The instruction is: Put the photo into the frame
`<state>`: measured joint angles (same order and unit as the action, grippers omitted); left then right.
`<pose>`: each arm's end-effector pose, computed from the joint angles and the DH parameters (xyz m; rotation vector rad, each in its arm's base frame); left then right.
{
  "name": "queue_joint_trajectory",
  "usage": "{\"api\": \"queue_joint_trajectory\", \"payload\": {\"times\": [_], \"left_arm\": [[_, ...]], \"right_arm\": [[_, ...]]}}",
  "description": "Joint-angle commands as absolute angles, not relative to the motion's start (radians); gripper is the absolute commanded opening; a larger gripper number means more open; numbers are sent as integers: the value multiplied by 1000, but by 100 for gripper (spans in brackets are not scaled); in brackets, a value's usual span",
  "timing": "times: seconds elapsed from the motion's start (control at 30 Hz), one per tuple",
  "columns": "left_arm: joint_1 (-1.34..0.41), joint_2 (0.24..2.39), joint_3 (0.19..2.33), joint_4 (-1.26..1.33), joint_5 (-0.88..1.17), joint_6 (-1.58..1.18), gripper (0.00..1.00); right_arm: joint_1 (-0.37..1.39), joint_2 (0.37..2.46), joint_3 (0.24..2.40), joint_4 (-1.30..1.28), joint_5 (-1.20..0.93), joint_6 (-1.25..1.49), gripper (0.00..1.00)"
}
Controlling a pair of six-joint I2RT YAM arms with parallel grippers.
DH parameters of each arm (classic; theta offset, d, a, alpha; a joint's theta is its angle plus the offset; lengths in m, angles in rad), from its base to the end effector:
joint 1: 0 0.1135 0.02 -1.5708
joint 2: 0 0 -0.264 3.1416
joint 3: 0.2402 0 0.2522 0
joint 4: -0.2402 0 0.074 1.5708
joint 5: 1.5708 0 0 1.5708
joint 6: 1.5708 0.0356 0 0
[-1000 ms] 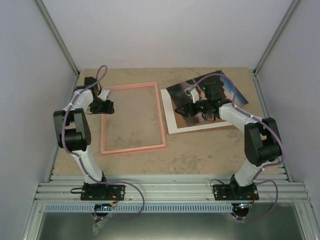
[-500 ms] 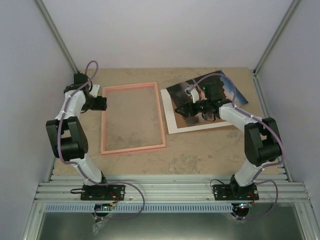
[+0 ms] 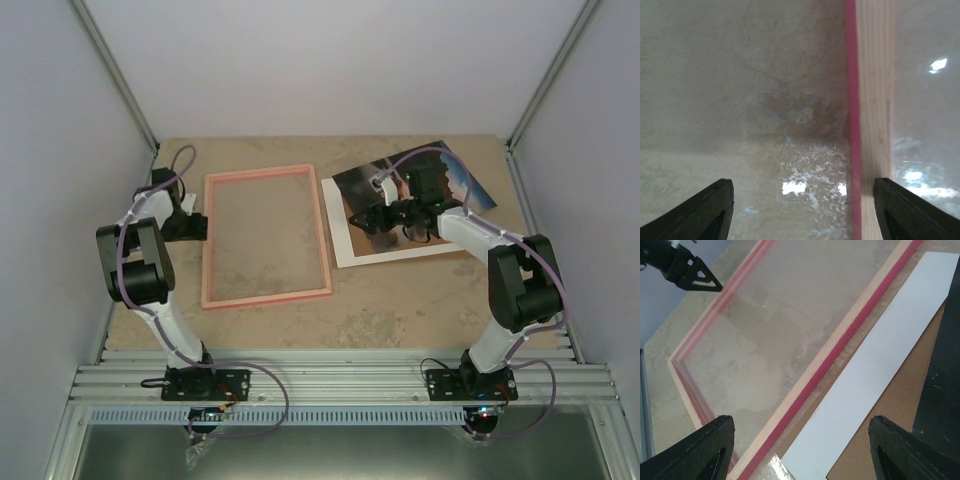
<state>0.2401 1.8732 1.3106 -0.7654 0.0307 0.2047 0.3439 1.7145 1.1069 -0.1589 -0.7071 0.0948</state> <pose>0.3540 0.0855 0.1792 -0.0458 2.8975 0.0346 0.3368 0.1452 0.2141 -0.6451 2.2414 1.0432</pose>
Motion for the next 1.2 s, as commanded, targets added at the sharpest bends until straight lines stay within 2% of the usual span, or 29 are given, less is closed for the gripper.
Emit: {"api": "queue_joint_trajectory", "payload": {"times": [0.0, 0.2, 0.53, 1.0, 1.17], "left_arm": [[239, 1928, 1284, -710, -19, 193, 79], [234, 1936, 1254, -690, -51, 219, 84], [228, 1861, 1329, -747, 73, 222, 84], [203, 1961, 1255, -670, -76, 211, 84], [204, 1931, 1291, -698, -34, 220, 84]], "right_arm": [[350, 1736, 1099, -136, -721, 100, 74], [351, 1745, 1101, -133, -718, 103, 74], [350, 1746, 1100, -137, -716, 101, 74], [350, 1741, 1101, -140, -709, 96, 74], [350, 1737, 1102, -142, -709, 95, 74]]}}
